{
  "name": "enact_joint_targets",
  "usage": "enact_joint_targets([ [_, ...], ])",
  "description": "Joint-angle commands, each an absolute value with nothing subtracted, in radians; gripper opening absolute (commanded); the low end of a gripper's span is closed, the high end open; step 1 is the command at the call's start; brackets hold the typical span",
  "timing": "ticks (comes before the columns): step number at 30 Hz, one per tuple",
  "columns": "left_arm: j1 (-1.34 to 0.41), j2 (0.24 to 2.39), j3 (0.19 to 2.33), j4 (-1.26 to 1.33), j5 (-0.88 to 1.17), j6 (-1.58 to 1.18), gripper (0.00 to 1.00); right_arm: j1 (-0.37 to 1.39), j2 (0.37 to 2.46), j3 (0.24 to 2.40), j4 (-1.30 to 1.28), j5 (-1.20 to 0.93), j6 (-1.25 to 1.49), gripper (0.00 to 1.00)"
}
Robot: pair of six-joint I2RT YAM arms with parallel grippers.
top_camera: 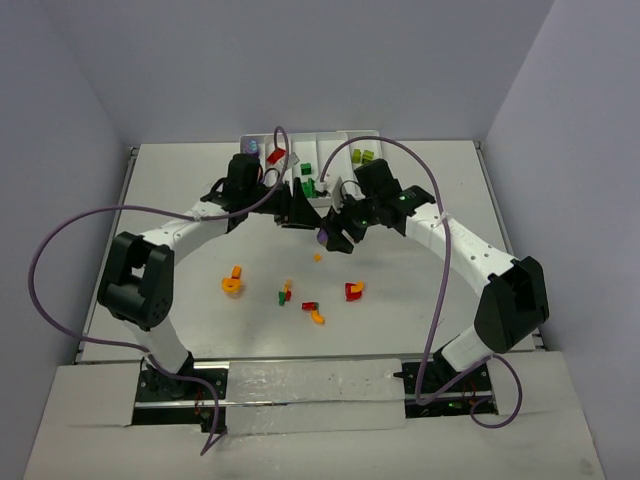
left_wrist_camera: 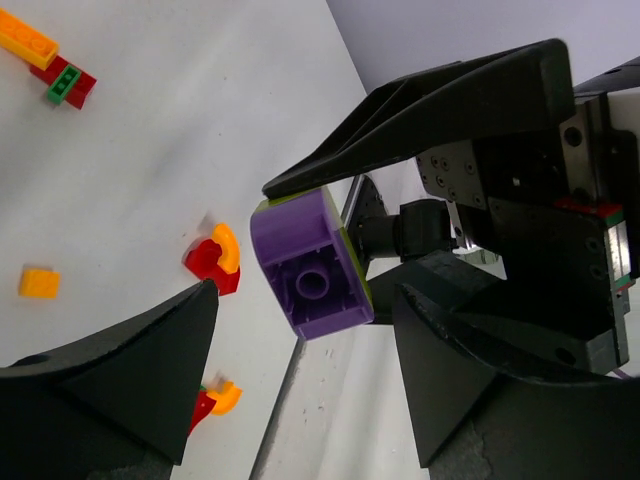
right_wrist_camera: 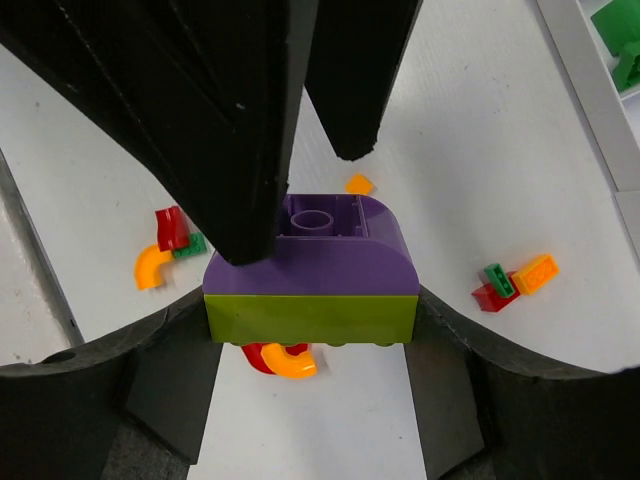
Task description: Sort the legos into containers by color
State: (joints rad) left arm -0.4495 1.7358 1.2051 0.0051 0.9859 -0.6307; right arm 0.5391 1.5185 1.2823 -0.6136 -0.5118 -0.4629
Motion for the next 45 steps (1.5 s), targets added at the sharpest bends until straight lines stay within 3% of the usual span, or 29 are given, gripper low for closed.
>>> enact_joint_targets([
  [1,-0.473,1.756,1.269,0.052,1.019,-0.641,0.79,0.556,1.49,1.281,-0.598,-0.485,-0.472,0.48],
  [5,-0.484,1.771,1.285,0.03,1.017,-0.626,0.77,0.56,1.492,1.285,-0.597,-0.479,-0.473,0.47],
  [14,-0.488,1.796,1.312,-0.026,1.017,-0.597,0.56,0.562,1.497,1.287,-0.588,-0.459,-0.465,0.45],
  [19,-0.488,1.805,1.331,-0.049,1.025,-0.581,0.39,0.561,1.499,1.284,-0.583,-0.447,-0.462,0.42],
  [26,-0.458,1.806,1.365,-0.101,1.019,-0.546,0.05,0.56,1.497,1.258,-0.58,-0.426,-0.475,0.38],
  [28,-0.438,1.799,1.371,-0.1,1.011,-0.546,0.0,0.56,1.496,1.247,-0.58,-0.425,-0.48,0.38],
  [45,-0.202,1.806,1.511,-0.147,0.945,-0.486,0.0,0.522,1.496,1.207,-0.575,-0.402,-0.506,0.36],
])
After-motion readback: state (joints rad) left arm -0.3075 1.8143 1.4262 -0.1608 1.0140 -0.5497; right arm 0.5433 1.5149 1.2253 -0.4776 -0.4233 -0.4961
